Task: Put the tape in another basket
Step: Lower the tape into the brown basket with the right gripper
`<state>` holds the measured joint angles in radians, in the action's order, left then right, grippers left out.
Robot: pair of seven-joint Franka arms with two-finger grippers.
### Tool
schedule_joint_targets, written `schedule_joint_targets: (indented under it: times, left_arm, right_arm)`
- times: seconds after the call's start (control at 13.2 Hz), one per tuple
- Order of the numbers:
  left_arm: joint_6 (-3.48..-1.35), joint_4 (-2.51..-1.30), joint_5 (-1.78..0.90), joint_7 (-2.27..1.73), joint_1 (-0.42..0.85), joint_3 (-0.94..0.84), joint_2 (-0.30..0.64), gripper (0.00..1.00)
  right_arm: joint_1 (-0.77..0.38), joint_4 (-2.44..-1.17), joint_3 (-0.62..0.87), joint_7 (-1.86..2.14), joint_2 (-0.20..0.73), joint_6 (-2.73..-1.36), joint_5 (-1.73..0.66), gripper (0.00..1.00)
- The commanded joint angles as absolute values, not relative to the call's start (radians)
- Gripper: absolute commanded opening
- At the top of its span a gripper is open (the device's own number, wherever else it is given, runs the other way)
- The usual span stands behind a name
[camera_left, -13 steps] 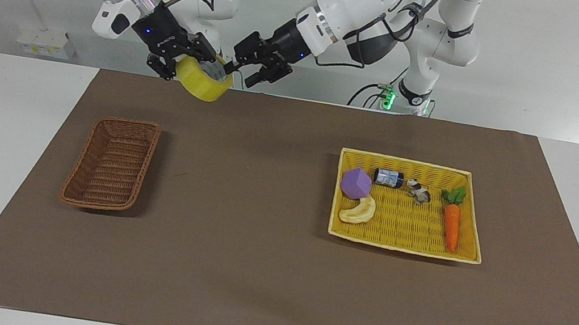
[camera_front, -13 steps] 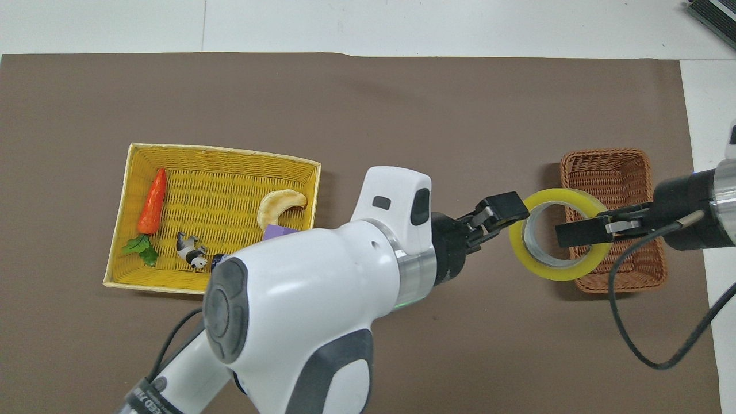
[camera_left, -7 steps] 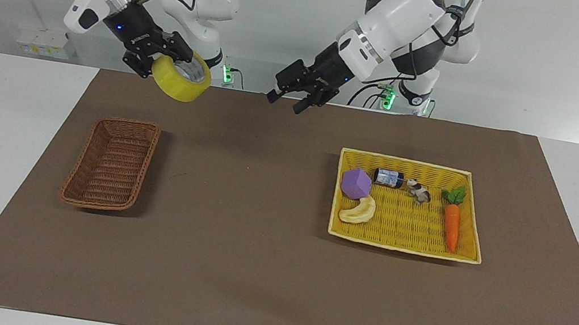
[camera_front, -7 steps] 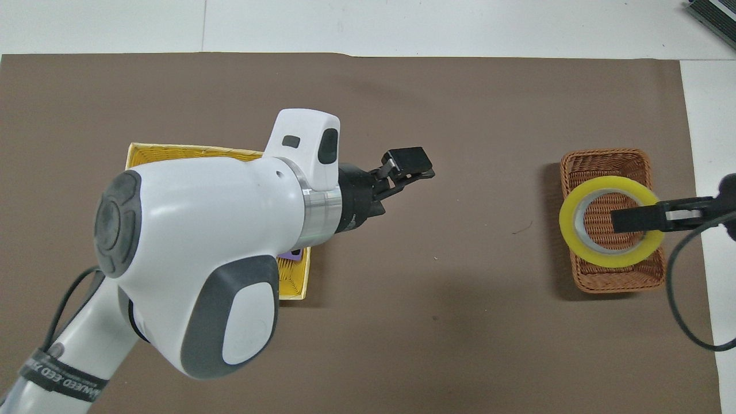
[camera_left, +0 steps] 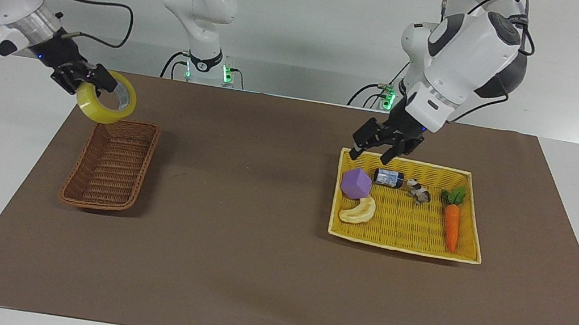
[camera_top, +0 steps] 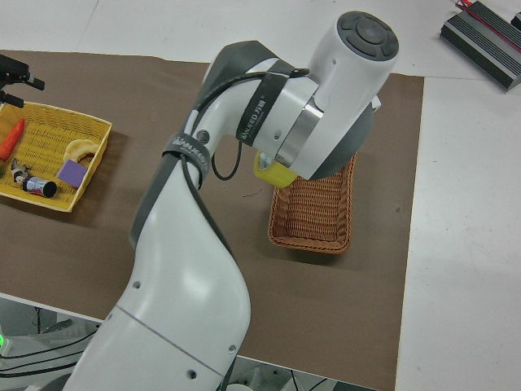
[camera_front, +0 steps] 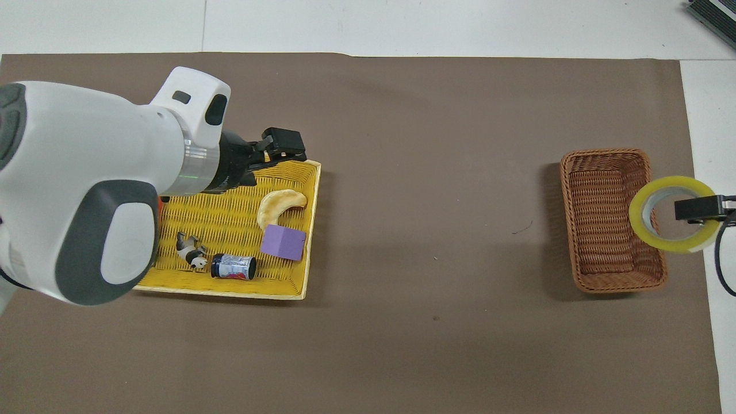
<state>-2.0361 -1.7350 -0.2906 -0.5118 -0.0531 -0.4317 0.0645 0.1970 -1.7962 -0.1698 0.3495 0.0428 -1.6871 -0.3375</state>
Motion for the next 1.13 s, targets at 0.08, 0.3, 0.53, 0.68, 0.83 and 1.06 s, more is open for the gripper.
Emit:
schedule_joint_targets:
  times: [0.08,0.3,0.53,0.68,0.83,1.06]
  left_arm:
    - [-1.899,-1.732,-0.177,-0.324,-0.149,-0.442,0.043,1.0]
    - [-1.873,-1.724,-0.173,-0.281,-0.184,-0.44,0.044,1.0]
    - [-1.83,-1.691,-0.172,-0.281,-0.195,-0.44,0.048,1.0]
    - [-1.835,-1.689,-0.17,-0.278,-0.19,-0.44,0.049,1.0]
    - [-1.83,-1.684,-0.129,-0.264,-0.192,-0.44,0.049,1.0]
    - [-1.821,-1.674,-0.091,-0.2,-0.134,-0.337,0.041,1.0]
  right_arm:
    - [0.238,-1.807,-0.158,0.436,0.156,-1.747,-0.412,0.0]
    - [0.189,-1.856,-0.155,0.437,0.189,-1.85,-0.439,0.0]
    - [0.184,-1.914,-0.155,0.529,0.21,-1.897,-0.439,0.09]
    - [0.196,-1.957,-0.156,0.634,0.215,-1.916,-0.439,0.14]
    - [0.21,-1.968,-0.156,0.698,0.221,-1.948,-0.437,0.28]
    - [0.204,-1.965,-0.156,0.695,0.224,-1.954,-0.437,1.0]
